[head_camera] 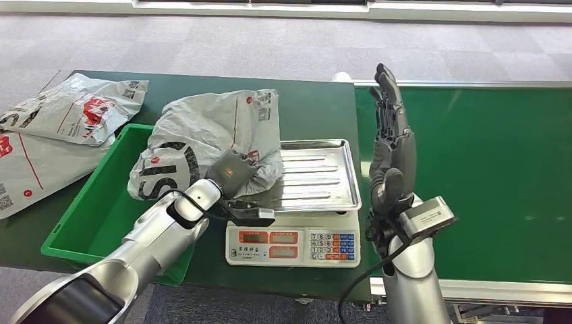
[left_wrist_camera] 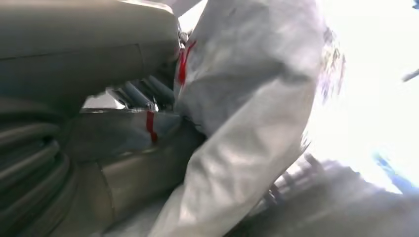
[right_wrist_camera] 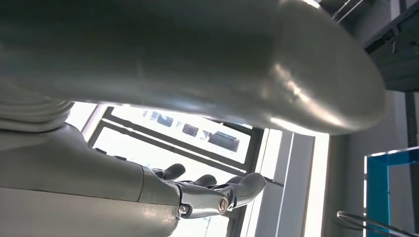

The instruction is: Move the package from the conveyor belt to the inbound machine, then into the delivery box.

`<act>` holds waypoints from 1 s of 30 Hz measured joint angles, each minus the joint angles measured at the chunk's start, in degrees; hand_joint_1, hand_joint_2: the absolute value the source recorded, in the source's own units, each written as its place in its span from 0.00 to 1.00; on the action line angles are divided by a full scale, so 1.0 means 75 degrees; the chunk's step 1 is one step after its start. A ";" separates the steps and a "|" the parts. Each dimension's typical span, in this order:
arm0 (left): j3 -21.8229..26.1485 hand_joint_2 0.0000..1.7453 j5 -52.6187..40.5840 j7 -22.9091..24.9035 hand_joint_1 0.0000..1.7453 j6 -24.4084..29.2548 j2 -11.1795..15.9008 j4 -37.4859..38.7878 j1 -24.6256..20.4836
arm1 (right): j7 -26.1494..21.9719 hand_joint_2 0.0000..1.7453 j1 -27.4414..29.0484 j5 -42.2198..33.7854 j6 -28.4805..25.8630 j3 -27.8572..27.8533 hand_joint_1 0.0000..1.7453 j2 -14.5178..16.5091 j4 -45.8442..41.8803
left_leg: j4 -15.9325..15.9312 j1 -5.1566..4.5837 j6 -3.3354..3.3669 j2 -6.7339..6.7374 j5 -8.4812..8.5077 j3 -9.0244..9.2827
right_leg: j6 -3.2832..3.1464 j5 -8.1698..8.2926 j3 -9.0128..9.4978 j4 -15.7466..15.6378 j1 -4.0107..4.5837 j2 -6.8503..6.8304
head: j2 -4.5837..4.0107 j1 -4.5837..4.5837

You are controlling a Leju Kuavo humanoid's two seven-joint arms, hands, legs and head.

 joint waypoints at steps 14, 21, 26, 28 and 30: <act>0.3493 1.00 -0.0092 0.3184 1.00 0.2435 0.1690 -0.4826 0.0587 | 0.0205 0.00 0.0503 0.0287 -0.0228 -0.0085 0.00 0.0188 -0.0528 | -0.0014 0.0019 -0.0024 0.0036 -0.0001 -0.0014 | -0.0027 -0.0001 -0.0030 0.0004 0.0020 0.0030 | 0.0000 0.0000; 0.2951 1.00 -0.0099 0.4591 1.00 0.1437 0.2500 -0.5057 0.0789 | 0.0217 0.00 0.0503 0.0321 -0.0060 -0.0085 0.00 0.0308 -0.0582 | -0.0013 0.0023 -0.0024 0.0017 0.0002 -0.0022 | -0.0031 -0.0003 -0.0025 0.0004 0.0021 0.0010 | 0.0000 0.0000; 0.2591 1.00 -0.0099 0.4274 0.50 0.0520 0.2596 -0.4655 0.0828 | 0.0226 0.00 0.0470 0.0299 0.0108 -0.0087 0.00 0.0358 -0.0588 | -0.0012 0.0013 -0.0023 0.0018 0.0001 -0.0022 | -0.0029 -0.0002 -0.0029 0.0002 0.0013 0.0013 | 0.0000 0.0000; 0.2429 0.50 -0.0099 0.4088 0.00 0.0322 0.2566 -0.4229 0.0815 | 0.0234 0.00 0.0422 0.0272 0.0190 -0.0097 0.00 0.0369 -0.0587 | -0.0012 0.0013 -0.0023 0.0019 0.0001 -0.0021 | -0.0029 -0.0002 -0.0031 0.0002 0.0014 0.0015 | 0.0000 0.0000; 0.2294 0.00 -0.0101 0.3579 0.00 0.0047 0.2463 -0.3637 0.0800 | 0.0228 0.00 0.0351 0.0240 0.0272 -0.0119 0.00 0.0372 -0.0579 | -0.0012 0.0012 -0.0023 0.0020 0.0001 -0.0020 | -0.0029 -0.0002 -0.0030 0.0002 0.0014 0.0015 | 0.0000 0.0000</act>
